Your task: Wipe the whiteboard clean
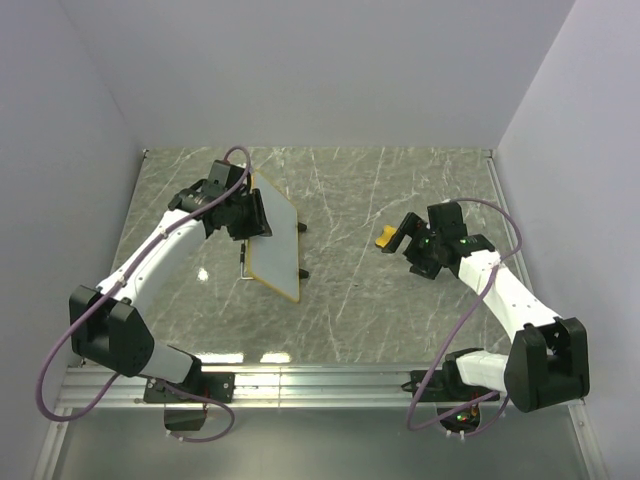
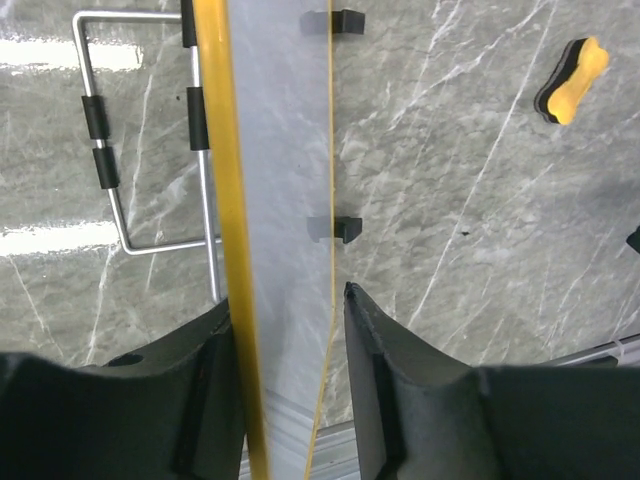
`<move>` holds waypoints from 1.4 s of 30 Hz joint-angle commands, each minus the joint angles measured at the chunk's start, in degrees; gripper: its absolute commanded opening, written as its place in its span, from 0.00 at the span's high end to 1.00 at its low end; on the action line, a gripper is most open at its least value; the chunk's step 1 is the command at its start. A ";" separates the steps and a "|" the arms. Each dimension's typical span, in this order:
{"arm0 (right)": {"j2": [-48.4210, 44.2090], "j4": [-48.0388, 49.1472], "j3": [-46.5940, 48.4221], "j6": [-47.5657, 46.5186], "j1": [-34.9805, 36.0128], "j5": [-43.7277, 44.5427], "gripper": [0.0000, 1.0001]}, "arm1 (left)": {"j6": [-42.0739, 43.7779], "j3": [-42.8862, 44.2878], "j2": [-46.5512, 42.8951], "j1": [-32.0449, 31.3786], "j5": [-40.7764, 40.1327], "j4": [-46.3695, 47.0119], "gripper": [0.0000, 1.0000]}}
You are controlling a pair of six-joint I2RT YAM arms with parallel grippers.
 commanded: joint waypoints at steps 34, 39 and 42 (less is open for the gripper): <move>-1.73 -2.42 27.63 -7.65 15.01 -11.85 0.00 | 11.99 0.64 -3.62 12.86 1.80 -2.29 0.27; -4.35 -6.56 30.39 -9.41 17.50 -12.20 0.00 | 12.87 0.91 -4.15 14.18 0.75 -2.38 0.28; -8.22 -6.65 27.42 -9.06 17.59 -9.04 0.00 | 12.78 0.21 -5.02 14.88 -0.92 -2.20 0.28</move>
